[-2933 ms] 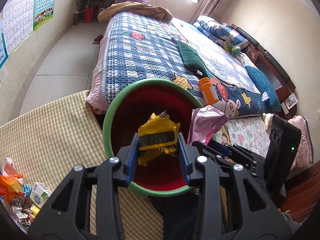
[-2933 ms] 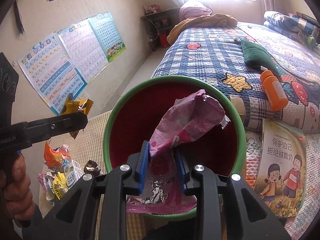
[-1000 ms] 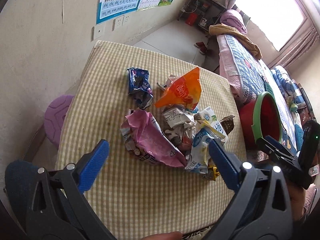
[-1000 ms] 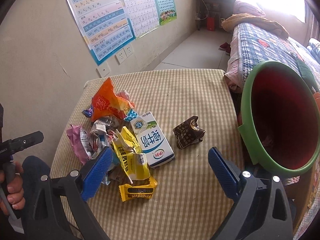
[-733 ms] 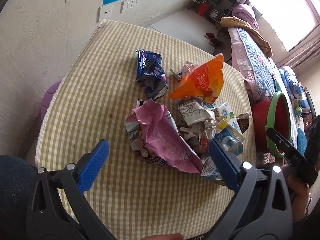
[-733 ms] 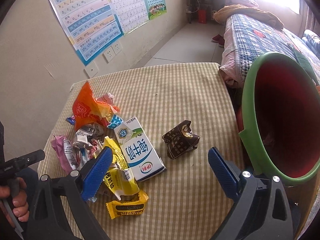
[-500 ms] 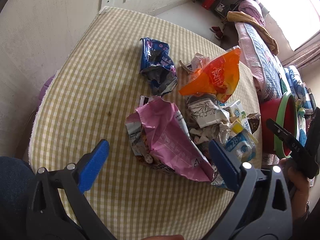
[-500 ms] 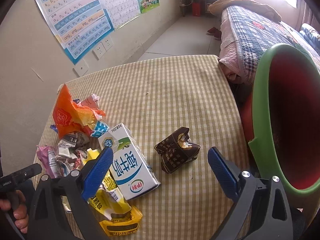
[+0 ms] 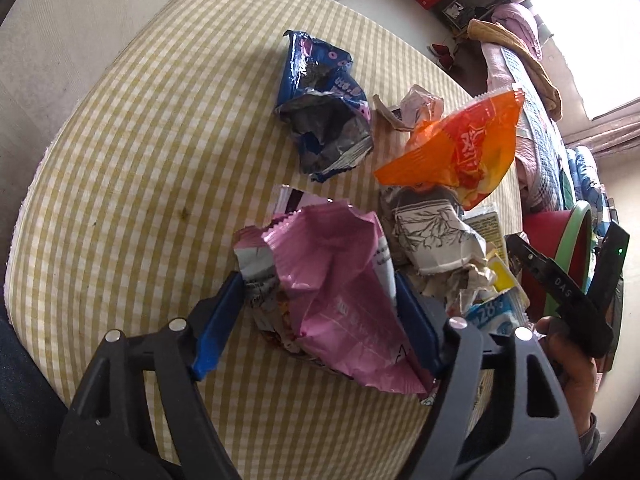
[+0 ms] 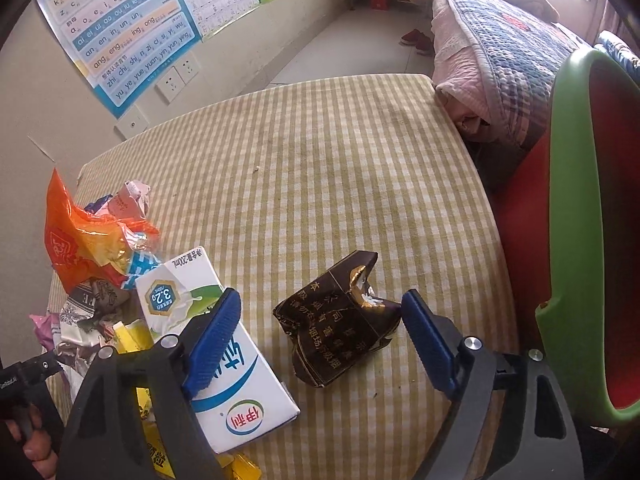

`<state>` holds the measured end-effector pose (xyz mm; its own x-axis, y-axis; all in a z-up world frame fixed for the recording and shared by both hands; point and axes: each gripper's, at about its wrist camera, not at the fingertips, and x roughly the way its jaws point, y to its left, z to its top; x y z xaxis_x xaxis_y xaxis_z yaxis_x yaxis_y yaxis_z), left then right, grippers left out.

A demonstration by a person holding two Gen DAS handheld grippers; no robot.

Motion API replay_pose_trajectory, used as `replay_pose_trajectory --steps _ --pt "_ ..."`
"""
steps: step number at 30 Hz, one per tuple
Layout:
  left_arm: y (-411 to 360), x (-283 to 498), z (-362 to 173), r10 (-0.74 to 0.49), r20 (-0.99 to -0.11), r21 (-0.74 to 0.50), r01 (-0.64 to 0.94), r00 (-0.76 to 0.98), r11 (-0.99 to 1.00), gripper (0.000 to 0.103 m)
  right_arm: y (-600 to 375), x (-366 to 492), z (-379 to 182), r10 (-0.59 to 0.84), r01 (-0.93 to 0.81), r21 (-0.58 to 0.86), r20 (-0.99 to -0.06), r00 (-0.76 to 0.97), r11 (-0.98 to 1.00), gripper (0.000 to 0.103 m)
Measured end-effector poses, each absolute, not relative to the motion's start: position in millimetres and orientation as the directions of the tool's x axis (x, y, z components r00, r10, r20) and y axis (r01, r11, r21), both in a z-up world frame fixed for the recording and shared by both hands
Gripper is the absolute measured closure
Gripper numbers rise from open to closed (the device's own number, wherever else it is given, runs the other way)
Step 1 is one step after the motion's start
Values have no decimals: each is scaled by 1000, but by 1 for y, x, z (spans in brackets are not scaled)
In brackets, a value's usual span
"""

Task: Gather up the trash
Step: 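Grasp the pink wrapper with the left tool while the right tool grasps the brown chocolate wrapper, then carry both wrappers over the red bucket and open both tools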

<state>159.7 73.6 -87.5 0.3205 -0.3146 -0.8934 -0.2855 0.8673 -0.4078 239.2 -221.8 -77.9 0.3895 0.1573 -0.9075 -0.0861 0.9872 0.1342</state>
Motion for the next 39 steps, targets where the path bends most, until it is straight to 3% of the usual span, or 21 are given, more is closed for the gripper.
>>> replay_pose_trajectory --steps 7,12,16,17,26,34,39 --pt "72 160 -85 -291 -901 -382 -271 322 883 34 -229 242 -94 165 -94 141 -927 337 986 31" --pt "66 167 -80 -276 -901 -372 -270 335 888 34 -231 241 -91 162 -94 137 -917 365 986 39" --pt "67 168 -80 -269 -904 -363 -265 331 893 40 -231 245 -91 180 -104 153 -916 359 983 75" --pt "66 167 -80 -270 -904 -363 -261 331 895 42 -231 246 -90 180 -108 151 -916 358 983 76" --pt "63 161 -65 -240 -901 -338 -240 361 910 46 -225 238 -65 218 -125 183 -890 400 975 77" --pt "66 153 -26 -167 -878 -289 -217 449 933 46 -225 214 -19 258 -163 205 -848 462 965 77" --pt "63 148 6 -187 -837 -324 -189 514 927 46 -231 196 8 279 -182 216 -821 498 959 77"
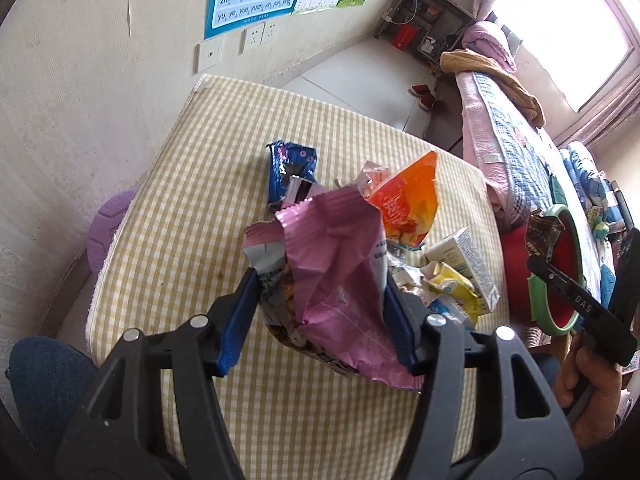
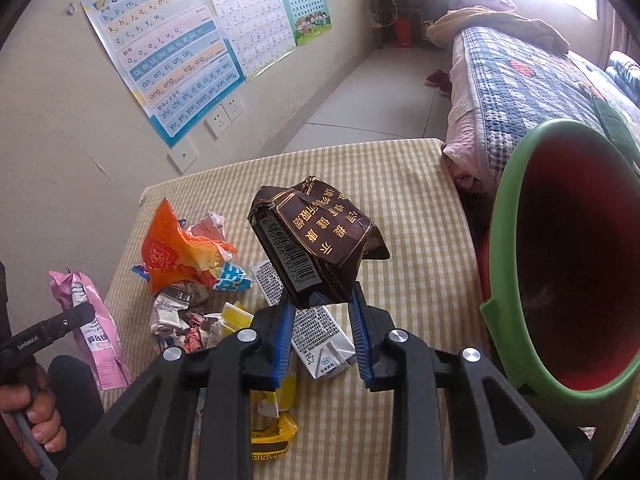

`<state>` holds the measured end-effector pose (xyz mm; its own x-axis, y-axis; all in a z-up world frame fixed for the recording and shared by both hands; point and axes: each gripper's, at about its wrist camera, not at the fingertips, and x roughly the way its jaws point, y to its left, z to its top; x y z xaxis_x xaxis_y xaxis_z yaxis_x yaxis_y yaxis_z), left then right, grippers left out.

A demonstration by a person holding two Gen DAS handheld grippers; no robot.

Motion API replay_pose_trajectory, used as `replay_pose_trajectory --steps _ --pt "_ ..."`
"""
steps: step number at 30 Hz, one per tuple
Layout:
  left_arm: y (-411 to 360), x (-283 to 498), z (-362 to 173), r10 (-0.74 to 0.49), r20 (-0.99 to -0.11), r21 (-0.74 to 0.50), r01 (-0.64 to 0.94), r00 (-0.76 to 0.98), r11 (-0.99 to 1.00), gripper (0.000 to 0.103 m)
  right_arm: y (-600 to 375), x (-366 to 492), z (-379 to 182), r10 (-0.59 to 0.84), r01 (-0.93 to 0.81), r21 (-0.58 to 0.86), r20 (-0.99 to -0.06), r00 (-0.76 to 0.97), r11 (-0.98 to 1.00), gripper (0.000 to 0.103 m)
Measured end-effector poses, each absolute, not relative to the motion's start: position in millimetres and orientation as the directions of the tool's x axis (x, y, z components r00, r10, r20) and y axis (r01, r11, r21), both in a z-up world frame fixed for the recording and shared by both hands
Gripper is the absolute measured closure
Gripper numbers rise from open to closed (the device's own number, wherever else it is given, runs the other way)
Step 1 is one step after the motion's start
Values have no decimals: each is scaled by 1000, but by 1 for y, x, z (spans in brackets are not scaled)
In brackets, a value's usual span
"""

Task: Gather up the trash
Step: 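Carry both wrappers over the red bucket and open both tools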

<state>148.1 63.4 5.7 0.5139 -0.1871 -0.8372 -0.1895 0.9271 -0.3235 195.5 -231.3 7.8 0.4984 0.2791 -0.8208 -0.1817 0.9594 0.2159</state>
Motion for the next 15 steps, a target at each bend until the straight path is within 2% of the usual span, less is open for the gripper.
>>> replay_pose_trajectory --steps 15 --pt "8 151 78 -252 -749 -331 -17 612 943 45 -262 164 65 311 -193 243 -742 594 951 77"
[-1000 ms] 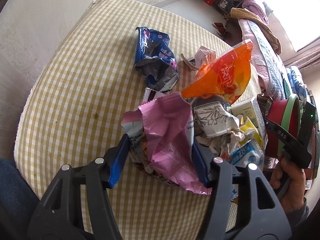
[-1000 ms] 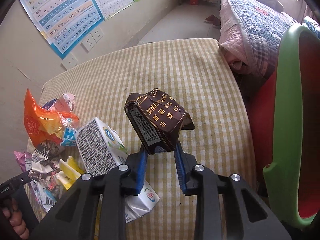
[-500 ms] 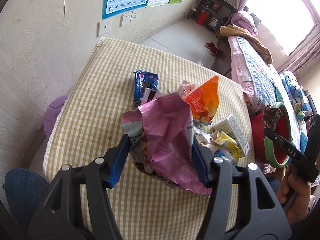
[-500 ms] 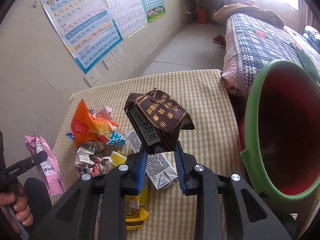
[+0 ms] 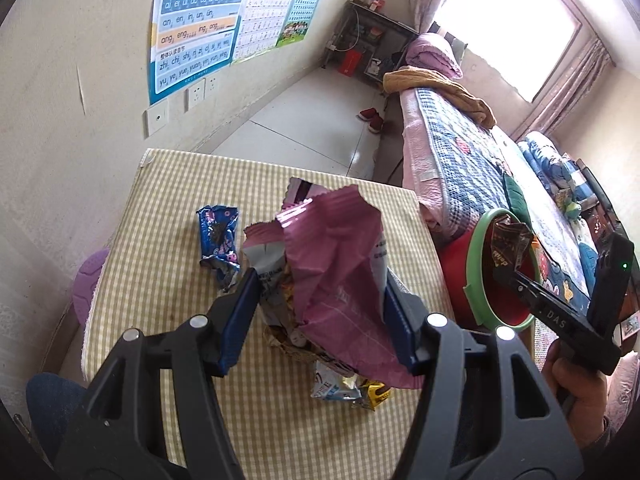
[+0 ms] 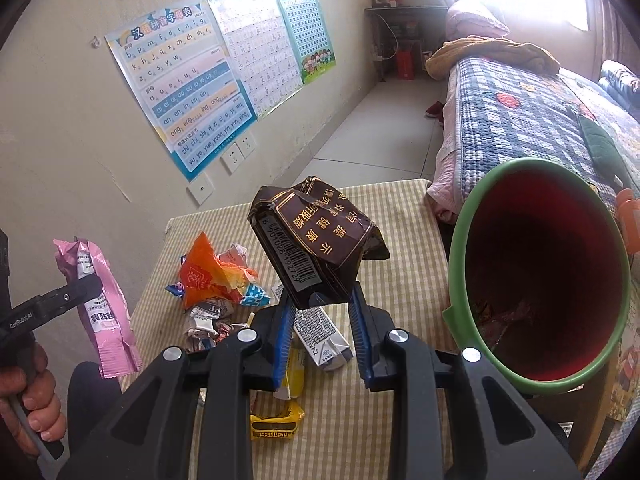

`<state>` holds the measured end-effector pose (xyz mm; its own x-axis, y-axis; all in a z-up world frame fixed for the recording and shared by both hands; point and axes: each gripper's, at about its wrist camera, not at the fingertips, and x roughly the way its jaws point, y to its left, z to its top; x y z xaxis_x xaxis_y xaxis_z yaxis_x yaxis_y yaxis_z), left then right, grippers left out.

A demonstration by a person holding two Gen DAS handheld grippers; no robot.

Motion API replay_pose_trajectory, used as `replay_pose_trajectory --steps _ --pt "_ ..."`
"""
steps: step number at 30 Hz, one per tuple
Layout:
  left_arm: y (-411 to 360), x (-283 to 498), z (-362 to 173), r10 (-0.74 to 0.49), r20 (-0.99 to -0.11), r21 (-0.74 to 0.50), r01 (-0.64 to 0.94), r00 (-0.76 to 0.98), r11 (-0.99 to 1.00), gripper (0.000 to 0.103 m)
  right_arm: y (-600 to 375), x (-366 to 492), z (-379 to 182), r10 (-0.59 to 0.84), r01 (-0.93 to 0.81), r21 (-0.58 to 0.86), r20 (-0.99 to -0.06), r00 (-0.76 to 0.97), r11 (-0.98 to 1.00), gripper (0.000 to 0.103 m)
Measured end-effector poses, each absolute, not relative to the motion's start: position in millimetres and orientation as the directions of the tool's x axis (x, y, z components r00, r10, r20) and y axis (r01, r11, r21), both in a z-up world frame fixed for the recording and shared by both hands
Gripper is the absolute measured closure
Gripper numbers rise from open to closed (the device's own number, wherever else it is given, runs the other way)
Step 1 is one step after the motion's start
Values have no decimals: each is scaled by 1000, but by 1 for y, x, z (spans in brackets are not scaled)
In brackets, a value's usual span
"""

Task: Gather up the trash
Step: 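Carry both wrappers over the red bucket and open both tools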

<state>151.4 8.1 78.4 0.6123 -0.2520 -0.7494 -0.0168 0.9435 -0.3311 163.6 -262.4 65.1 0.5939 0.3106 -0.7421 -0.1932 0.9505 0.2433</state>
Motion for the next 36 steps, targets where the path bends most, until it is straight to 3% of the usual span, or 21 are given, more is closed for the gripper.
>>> replay_pose_trajectory --steps 18,36 --pt "-114 195 109 -377 -717 -305 222 586 926 45 -364 158 80 246 -68 275 -690 681 959 77" --pt "-272 235 102 -507 -723 -275 478 469 834 45 -471 156 65 159 91 311 -690 706 946 77"
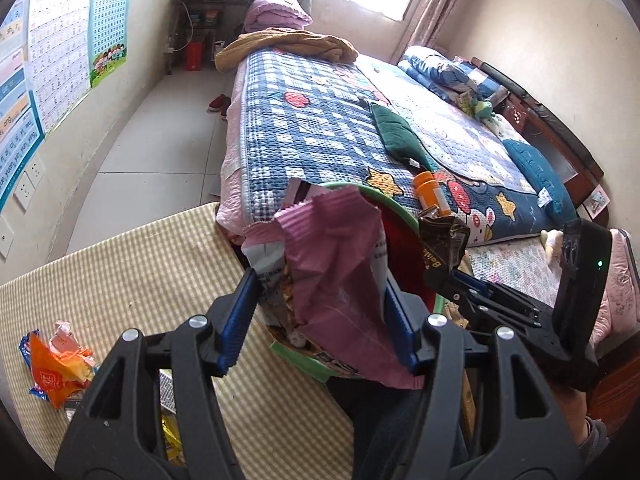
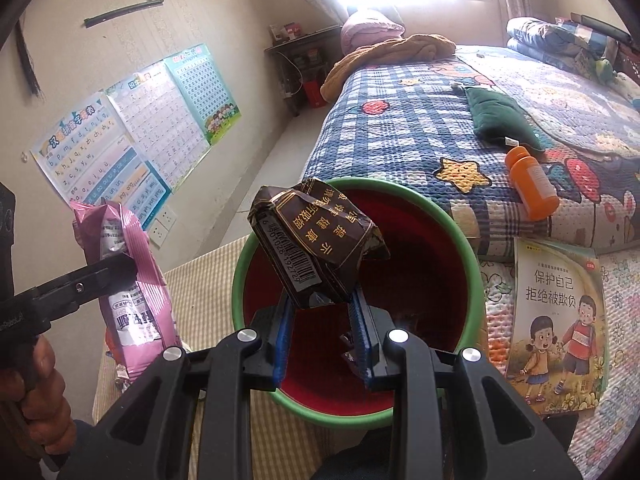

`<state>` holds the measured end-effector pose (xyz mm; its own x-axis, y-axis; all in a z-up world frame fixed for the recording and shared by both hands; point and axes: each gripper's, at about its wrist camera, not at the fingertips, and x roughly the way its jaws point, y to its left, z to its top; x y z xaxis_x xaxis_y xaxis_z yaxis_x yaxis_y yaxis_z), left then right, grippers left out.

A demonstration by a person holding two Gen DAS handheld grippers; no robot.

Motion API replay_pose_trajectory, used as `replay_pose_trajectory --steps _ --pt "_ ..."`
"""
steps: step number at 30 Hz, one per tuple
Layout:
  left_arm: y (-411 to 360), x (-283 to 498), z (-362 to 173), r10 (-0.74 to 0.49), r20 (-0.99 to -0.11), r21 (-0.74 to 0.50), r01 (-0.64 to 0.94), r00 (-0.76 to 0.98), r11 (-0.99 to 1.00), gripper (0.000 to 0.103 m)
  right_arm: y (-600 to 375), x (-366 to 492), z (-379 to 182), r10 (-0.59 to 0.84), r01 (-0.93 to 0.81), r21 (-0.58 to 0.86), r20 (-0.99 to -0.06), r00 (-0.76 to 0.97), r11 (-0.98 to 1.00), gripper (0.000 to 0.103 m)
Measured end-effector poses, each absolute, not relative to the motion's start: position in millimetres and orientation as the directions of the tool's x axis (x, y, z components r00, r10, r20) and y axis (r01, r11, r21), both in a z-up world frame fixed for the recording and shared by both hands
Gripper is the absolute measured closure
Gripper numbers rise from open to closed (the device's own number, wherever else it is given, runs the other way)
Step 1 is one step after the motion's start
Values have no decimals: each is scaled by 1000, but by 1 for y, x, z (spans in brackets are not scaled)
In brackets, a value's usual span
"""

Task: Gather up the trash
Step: 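Carry both wrappers over the red bucket and open both tools, then move both tools back toward the remaining wrappers and milk carton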

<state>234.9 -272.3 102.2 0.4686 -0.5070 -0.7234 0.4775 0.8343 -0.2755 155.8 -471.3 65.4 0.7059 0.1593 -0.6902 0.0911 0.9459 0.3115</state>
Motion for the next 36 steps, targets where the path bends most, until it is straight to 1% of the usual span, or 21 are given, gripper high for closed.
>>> replay_pose_trajectory --steps 10,12,14,15,17,18,20,21,22,27,29,31,36 --pt "-310 247 82 -503 -760 -256 522 411 814 44 -495 169 50 168 113 341 -692 702 933 76" --pt "-311 252 78 -493 -770 -251 516 406 819 43 -495 172 48 172 114 347 -693 701 931 75" --pt "-312 254 75 -478 -779 -243 508 405 826 39 -496 173 46 171 120 352 -691 702 928 74" --pt "-311 256 73 -473 -782 -240 504 406 829 38 -497 174 46 170 124 354 -692 702 927 72" --pt "-310 260 72 -466 -785 -240 493 408 836 32 -498 175 44 171 127 357 -692 702 925 62" --pt "-309 262 72 -468 -784 -245 489 408 837 29 -499 175 44 169 130 357 -692 702 925 60" --pt "-305 264 73 -479 -775 -262 480 412 837 16 -500 174 43 164 134 356 -691 704 925 51" --pt "-303 265 73 -487 -770 -272 478 413 835 14 -500 173 43 160 137 354 -691 705 925 49" --pt "-301 265 74 -495 -766 -282 476 411 833 13 -501 172 43 158 140 354 -690 706 925 47" --pt "-291 263 79 -494 -756 -289 457 430 841 10 -499 166 46 147 151 349 -695 704 925 45" --pt "-283 262 81 -491 -752 -295 441 440 848 8 -496 163 49 145 149 344 -694 705 927 40" --pt "-274 259 83 -487 -749 -299 428 449 853 8 -491 159 53 146 141 339 -693 706 930 38" --pt "-248 242 89 -472 -745 -299 397 471 868 6 -474 149 65 146 117 320 -688 711 940 37"
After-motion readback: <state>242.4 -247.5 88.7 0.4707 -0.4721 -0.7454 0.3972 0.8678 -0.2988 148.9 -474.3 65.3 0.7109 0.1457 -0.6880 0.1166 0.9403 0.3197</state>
